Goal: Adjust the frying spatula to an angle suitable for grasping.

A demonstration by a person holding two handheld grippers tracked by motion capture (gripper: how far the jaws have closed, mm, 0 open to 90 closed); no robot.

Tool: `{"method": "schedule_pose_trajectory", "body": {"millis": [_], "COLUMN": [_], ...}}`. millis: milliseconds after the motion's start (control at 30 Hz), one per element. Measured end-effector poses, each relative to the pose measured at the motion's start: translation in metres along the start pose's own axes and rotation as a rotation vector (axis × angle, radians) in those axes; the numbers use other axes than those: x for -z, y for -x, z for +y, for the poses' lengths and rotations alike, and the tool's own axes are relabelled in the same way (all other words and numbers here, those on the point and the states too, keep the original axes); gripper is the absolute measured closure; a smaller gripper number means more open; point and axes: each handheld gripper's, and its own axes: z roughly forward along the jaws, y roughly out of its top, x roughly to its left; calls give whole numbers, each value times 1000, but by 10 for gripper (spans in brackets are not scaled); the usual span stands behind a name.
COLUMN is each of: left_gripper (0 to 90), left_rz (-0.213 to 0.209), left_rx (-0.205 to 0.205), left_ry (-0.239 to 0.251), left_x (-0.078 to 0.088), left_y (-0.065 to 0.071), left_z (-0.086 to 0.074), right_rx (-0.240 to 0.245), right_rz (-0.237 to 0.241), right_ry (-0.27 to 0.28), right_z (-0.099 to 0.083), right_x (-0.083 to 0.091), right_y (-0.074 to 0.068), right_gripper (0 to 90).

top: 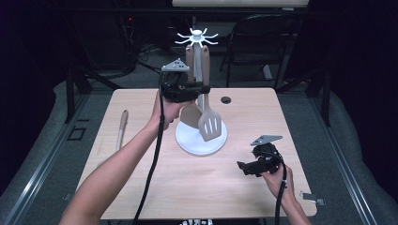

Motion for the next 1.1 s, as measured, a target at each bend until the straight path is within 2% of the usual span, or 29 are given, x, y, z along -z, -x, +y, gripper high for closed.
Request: {"method": "schedule_pose_trajectory", "body": {"millis": [633,933,1033,1100], "left_gripper": [775,770,746,697], "left_rz": [55,65,65,58], "left_rx": [18,23,34,38], "left_ry": [-7,-13,-10,-10], "left_x": [-4,-5,-3,-1], "left_y": [-7,-7,-8,-8], "left_z": [-1,-2,-2,-2], "right_rx": [7,9,8,9], "right_rz": [10,10,10,11], "right_ry": [3,3,4,3], "right_z": [0,0,0,0], "right_x": [0,1,0,1], "right_y": [0,0,0,0], "right_gripper": [93,93,93,93]}}
